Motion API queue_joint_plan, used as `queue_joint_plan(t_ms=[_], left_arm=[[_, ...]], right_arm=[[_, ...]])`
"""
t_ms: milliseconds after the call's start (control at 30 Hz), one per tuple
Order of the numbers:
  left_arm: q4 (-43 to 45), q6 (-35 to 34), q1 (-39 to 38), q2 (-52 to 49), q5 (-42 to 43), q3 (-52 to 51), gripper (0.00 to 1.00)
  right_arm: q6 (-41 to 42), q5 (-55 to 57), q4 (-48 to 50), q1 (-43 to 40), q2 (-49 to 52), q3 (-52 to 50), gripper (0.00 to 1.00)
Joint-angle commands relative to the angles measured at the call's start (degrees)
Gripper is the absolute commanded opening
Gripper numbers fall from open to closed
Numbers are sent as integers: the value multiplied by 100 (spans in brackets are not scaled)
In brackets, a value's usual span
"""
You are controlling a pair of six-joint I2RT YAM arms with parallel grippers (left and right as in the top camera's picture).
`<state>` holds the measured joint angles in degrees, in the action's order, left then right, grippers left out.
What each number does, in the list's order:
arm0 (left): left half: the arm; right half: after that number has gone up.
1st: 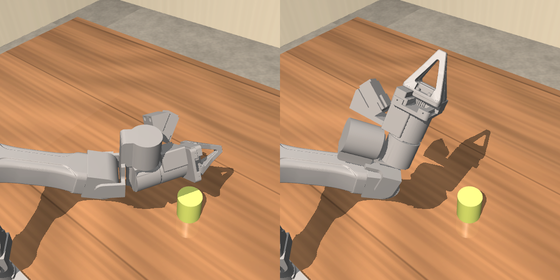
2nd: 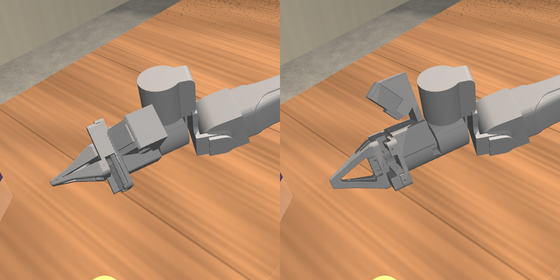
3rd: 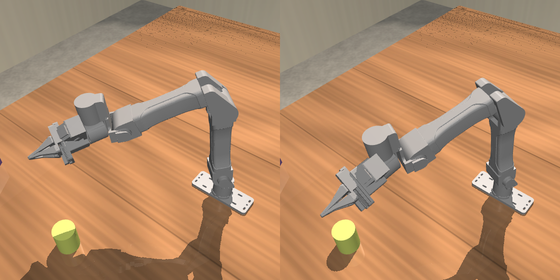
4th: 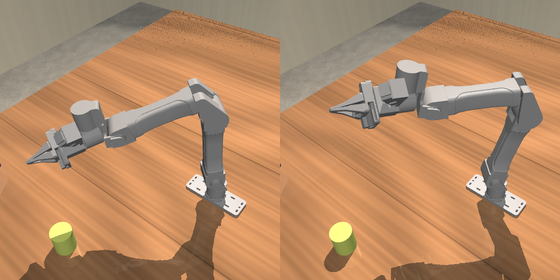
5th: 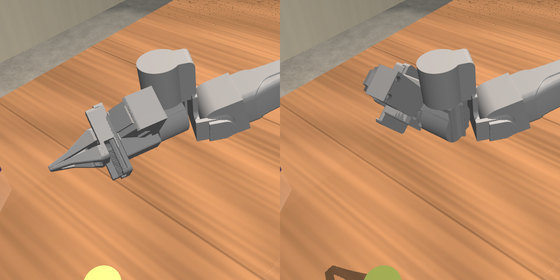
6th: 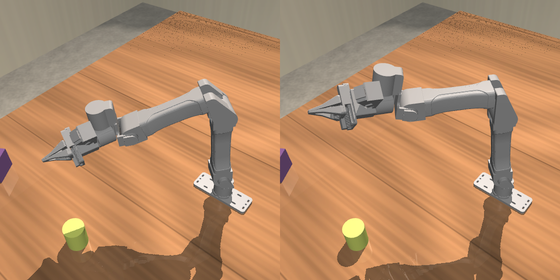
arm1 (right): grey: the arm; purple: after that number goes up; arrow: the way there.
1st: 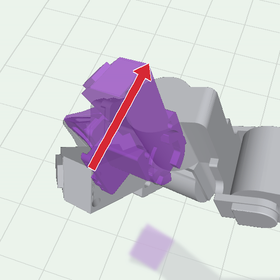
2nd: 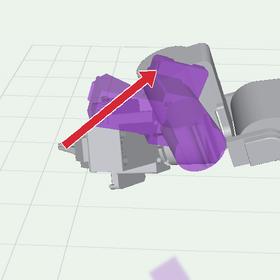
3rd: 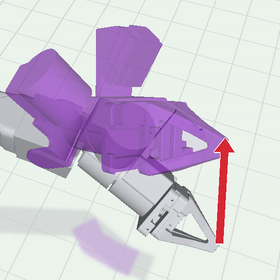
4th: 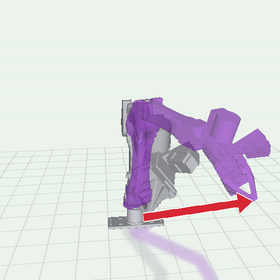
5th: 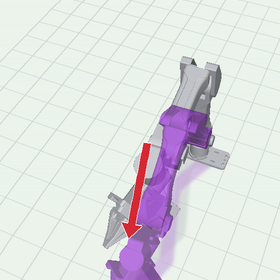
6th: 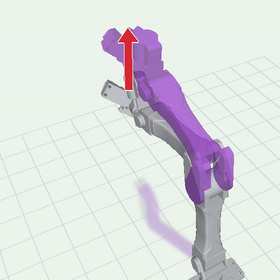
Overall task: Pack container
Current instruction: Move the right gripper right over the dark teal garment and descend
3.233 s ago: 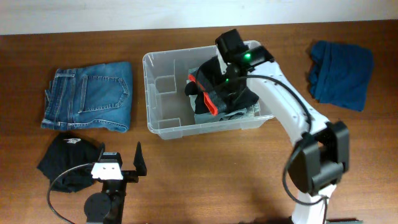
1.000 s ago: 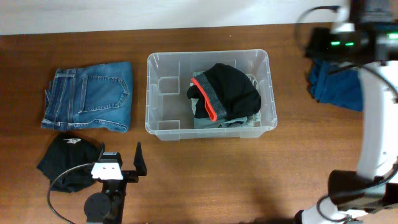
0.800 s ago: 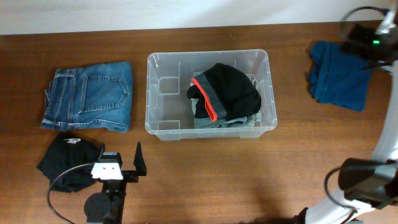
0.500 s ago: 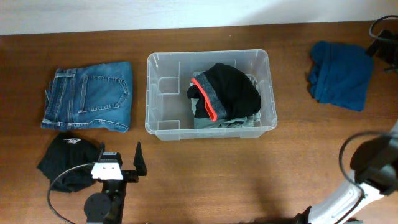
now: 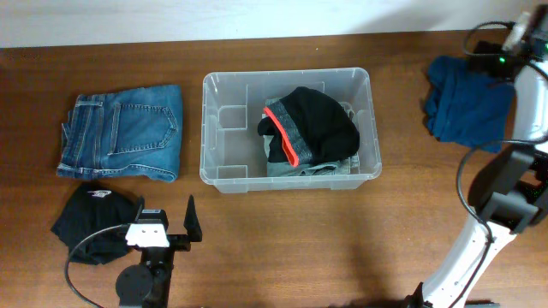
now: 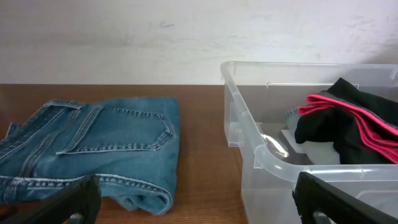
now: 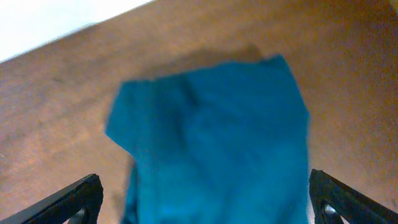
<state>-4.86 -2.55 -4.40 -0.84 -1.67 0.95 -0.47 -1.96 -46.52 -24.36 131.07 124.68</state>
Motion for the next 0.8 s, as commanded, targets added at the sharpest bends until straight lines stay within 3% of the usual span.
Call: queue_joint_plan(t_ms=[0,267,533,767], left_arm=[[13,87,22,39,48,-42,99],[13,87,22,39,48,-42,99],[13,87,22,39,48,-42,99],[13,87,22,39,46,-42,99]], right_arm=[[-96,485,205,264,245,13,98],[398,627,310,177,824,13,98],[389,498,33,101,1519,11,98],[396,243,-1086,33,2000,11,98]])
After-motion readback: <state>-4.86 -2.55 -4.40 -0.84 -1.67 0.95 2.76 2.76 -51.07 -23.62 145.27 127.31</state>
